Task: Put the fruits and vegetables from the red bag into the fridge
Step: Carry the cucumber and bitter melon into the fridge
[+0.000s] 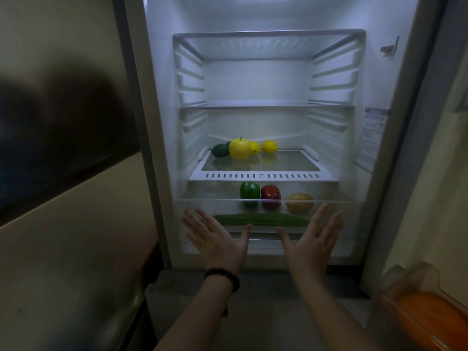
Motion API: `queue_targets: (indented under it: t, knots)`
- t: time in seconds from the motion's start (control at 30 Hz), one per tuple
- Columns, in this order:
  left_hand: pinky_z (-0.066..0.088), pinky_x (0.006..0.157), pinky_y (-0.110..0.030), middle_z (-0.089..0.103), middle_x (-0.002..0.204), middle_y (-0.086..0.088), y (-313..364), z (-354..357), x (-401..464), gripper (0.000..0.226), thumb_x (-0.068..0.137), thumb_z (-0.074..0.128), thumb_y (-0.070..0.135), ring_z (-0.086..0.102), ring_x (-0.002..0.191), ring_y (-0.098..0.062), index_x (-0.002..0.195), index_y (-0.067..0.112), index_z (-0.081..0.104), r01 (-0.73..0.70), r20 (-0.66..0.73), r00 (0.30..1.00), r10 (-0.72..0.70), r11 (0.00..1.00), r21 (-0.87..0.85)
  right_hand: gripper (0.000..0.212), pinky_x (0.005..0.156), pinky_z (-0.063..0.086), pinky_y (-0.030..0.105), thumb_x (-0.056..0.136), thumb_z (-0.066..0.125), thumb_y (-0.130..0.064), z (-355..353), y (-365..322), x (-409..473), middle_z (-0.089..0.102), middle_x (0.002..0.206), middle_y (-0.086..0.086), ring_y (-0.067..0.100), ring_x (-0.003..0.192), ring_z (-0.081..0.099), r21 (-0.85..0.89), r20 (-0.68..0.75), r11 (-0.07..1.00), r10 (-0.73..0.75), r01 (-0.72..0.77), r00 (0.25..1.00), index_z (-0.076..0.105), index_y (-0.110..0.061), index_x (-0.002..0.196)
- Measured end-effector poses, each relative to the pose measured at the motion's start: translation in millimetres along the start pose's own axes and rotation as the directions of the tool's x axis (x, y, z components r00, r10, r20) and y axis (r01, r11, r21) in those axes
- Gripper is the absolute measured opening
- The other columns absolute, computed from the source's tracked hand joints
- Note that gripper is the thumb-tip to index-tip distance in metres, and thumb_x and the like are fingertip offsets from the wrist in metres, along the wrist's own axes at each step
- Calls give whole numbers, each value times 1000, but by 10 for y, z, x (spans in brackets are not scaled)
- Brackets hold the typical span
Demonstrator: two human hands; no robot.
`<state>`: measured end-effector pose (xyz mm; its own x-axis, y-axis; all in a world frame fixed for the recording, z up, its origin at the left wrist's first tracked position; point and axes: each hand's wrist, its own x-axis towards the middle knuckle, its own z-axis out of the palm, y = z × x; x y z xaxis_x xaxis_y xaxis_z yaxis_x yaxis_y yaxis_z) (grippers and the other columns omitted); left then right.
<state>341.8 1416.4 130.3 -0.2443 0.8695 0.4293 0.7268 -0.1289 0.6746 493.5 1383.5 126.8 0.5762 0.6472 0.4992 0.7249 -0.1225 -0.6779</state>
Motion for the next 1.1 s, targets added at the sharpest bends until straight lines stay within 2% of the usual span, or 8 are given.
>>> queue_targets:
  t: [0.13, 0.27, 0.37, 0.53, 0.77, 0.97, 1.1]
  knots:
    - [-5, 116, -52, -35, 148, -21, -16, 153, 224, 127, 71, 49, 77, -28, 139, -37, 140, 2, -28, 11, 23, 1000, -11, 1000, -7, 113, 117, 6, 49, 76, 62, -58, 194, -36, 169, -28, 153, 9, 27, 141, -22, 30, 2, 999, 16, -16, 1000, -23, -29, 144]
    - [-4, 114, -52, -42, 144, -18, -49, 338, 440, 123, 76, 49, 72, -31, 136, -37, 140, 4, -32, 19, 61, 998, -19, 1000, -2, 108, 116, 5, 46, 79, 58, -59, 413, -16, 344, -30, 153, 7, 25, 141, -24, 26, 41, 999, 43, -44, 998, -26, -32, 143]
    - [0, 114, -51, -43, 142, -16, -66, 461, 560, 119, 81, 55, 62, -30, 137, -38, 138, 5, -33, 49, 88, 995, -50, 999, 9, 105, 116, 6, 45, 83, 62, -46, 567, 29, 447, -28, 154, 8, 28, 143, -19, 40, 62, 996, 79, -82, 995, -23, -30, 144]
    - [3, 115, -51, -38, 147, -20, -59, 585, 762, 118, 81, 56, 58, -28, 138, -39, 140, 2, -29, 54, 125, 990, -57, 998, 27, 107, 117, 4, 42, 84, 62, -46, 720, 37, 642, -30, 153, 7, 26, 142, -23, 15, 95, 993, 118, -120, 989, -24, -26, 144]
    - [11, 116, -47, -30, 150, -22, -137, 594, 980, 112, 82, 49, 64, -19, 141, -41, 144, 1, -20, -40, 186, 982, 23, 995, 88, 105, 117, 7, 47, 83, 60, -50, 824, 41, 888, -21, 153, 21, 37, 143, -10, -143, 138, 987, 99, -80, 985, -15, -15, 147]
    - [8, 116, -49, -33, 149, -17, -195, 511, 990, 107, 84, 41, 67, -20, 141, -37, 144, 5, -23, -61, 249, 968, 30, 991, 118, 107, 117, 5, 49, 84, 59, -51, 756, 57, 931, -28, 152, 15, 33, 144, -14, -225, 234, 969, 154, -100, 960, -23, -21, 145]
    - [1, 116, -54, -36, 150, -10, -238, 410, 992, 96, 87, 33, 66, -22, 142, -31, 146, 13, -22, -76, 307, 951, 33, 989, 130, 100, 116, 9, 55, 87, 56, -48, 582, 29, 969, -24, 155, 12, 29, 144, -14, -296, 296, 952, 170, -79, 940, -22, -24, 145]
